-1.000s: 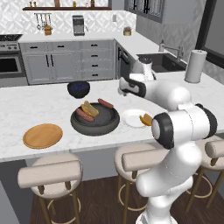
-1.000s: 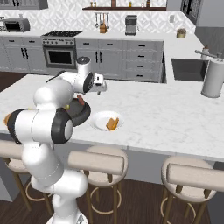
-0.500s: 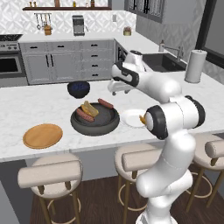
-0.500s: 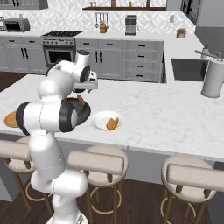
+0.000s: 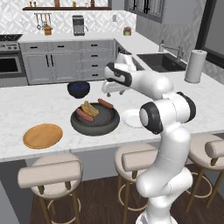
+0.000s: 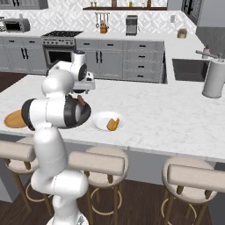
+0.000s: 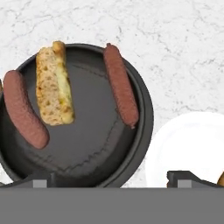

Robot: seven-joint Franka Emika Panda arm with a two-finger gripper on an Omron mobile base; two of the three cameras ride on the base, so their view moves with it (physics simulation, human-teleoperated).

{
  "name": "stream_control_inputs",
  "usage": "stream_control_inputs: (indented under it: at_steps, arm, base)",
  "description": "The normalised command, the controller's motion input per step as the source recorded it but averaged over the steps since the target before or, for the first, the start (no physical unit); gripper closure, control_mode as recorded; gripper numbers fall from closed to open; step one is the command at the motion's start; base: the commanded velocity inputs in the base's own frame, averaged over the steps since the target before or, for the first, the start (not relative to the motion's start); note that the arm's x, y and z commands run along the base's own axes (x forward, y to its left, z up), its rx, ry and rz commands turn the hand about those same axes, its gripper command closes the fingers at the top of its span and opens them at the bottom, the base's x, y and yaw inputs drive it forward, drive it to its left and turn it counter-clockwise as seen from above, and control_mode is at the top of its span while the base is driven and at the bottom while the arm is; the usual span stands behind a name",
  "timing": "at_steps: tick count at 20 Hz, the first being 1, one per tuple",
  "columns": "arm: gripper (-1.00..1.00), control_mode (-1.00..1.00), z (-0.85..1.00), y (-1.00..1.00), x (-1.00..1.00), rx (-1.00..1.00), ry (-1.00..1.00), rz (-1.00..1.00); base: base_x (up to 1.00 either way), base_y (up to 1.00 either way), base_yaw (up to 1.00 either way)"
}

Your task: Place one bun and one sausage from the bowl on each plate.

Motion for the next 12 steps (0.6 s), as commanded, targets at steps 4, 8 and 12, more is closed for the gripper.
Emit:
stream_control_inputs:
  at_steps: [4, 8, 12]
  arm:
    - [-1.0, -1.0, -0.44, 0.0, 0.23, -0.05, 0.0, 0.01]
    - [-1.0, -1.0, -0.34, 0.07, 0.28, -0.02, 0.0, 0.0]
    - [-1.0, -1.0, -0.47, 0.02, 0.37, -0.04, 0.0, 0.04]
  base:
    - [0.0, 0.0, 0.0]
    - [0.0, 0.0, 0.0]
    - [0.0, 0.0, 0.0]
